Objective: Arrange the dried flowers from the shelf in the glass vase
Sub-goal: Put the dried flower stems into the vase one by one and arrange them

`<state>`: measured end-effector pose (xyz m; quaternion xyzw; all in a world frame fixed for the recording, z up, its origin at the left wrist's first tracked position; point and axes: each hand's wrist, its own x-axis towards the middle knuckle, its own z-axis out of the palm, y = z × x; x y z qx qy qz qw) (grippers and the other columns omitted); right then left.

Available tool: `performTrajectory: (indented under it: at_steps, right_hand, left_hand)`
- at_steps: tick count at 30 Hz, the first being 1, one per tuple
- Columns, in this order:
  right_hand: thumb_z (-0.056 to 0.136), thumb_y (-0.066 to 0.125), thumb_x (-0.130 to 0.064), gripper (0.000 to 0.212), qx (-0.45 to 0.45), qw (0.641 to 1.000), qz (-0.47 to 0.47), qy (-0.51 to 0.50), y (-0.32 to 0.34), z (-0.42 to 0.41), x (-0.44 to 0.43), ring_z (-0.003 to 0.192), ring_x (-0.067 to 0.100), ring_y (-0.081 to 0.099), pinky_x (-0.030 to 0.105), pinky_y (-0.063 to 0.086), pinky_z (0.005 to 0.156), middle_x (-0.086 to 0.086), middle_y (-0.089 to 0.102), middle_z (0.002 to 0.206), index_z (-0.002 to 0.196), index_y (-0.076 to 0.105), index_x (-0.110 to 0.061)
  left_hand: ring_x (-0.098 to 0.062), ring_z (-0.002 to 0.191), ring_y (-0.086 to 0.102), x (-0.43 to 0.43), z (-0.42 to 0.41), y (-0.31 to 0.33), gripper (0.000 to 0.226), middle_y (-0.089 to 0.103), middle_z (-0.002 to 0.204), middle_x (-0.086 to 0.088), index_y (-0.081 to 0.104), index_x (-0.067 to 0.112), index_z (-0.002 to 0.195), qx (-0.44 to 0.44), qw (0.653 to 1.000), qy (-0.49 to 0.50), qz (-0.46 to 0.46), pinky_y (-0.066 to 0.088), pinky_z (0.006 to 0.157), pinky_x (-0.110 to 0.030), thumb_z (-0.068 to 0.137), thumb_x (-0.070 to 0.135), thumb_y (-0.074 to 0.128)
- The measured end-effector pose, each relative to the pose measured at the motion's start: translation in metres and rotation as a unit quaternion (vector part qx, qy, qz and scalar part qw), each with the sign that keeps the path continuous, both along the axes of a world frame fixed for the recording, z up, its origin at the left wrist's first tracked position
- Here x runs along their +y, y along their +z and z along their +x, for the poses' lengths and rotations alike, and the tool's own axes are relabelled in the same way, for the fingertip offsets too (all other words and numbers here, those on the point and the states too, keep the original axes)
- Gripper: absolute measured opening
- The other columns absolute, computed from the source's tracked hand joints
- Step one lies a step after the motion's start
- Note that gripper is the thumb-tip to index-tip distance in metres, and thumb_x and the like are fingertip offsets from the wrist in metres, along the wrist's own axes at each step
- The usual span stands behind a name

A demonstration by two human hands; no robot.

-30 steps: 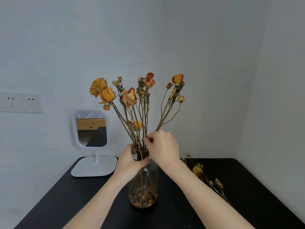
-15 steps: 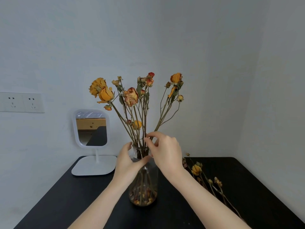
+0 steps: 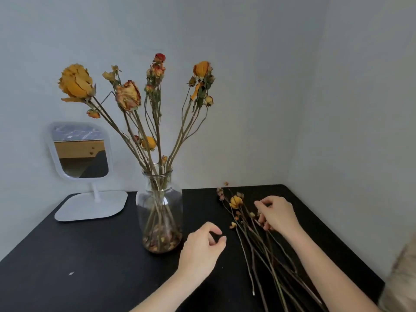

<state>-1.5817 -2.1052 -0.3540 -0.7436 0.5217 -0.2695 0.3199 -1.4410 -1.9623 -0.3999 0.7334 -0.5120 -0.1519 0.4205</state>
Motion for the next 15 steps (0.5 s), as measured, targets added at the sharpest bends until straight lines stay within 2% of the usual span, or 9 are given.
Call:
performTrajectory:
  at_steps: [4, 7, 12, 15]
  right_hand:
    - [0.091, 0.057, -0.027, 0.018, 0.059, 0.995, 0.075, 0.025, -0.011, -0.026, -0.011, 0.044, 0.007, 0.056, 0.016, 0.042, 0.042, 0.001, 0.067, 0.067, 0.104, 0.061, -0.016]
    - [0.09, 0.059, -0.025, 0.013, 0.093, 0.991, 0.083, 0.044, -0.015, -0.032, -0.013, 0.045, 0.006, 0.054, 0.016, 0.041, 0.042, 0.001, 0.067, 0.07, 0.1, 0.061, -0.017]
    - [0.088, 0.062, -0.029, 0.014, 0.165, 0.978, 0.08, 0.103, -0.022, -0.028, -0.014, 0.047, 0.006, 0.051, 0.02, 0.045, 0.052, -0.001, 0.065, 0.067, 0.097, 0.064, -0.018]
    - [0.085, 0.064, -0.033, 0.019, 0.217, 0.966, 0.083, 0.11, -0.028, -0.019, -0.014, 0.066, 0.009, 0.063, 0.028, 0.053, 0.073, -0.002, 0.066, 0.07, 0.095, 0.065, -0.018]
  left_hand:
    - [-0.008, 0.07, 0.058, -0.035, -0.01, -0.01, 0.015, 0.057, 0.068, 0.01, 0.06, 0.026, 0.097, 0.02, 0.998, 0.032, 0.058, 0.051, 0.073, -0.03, 0.088, 0.038, 0.058]
    - [-0.013, 0.083, 0.061, -0.054, -0.014, -0.016, 0.016, 0.062, 0.085, 0.007, 0.065, 0.024, 0.097, 0.024, 0.994, 0.052, 0.092, 0.049, 0.073, -0.029, 0.088, 0.037, 0.058]
    - [-0.015, 0.078, 0.062, -0.076, -0.028, -0.012, 0.017, 0.065, 0.082, 0.004, 0.071, 0.023, 0.08, 0.028, 0.991, 0.062, 0.117, 0.049, 0.067, -0.029, 0.086, 0.037, 0.062]
    - [-0.014, 0.076, 0.063, -0.086, -0.037, -0.011, 0.016, 0.062, 0.079, 0.008, 0.068, 0.024, 0.075, 0.0, 0.988, 0.076, 0.133, 0.049, 0.064, -0.028, 0.084, 0.037, 0.065]
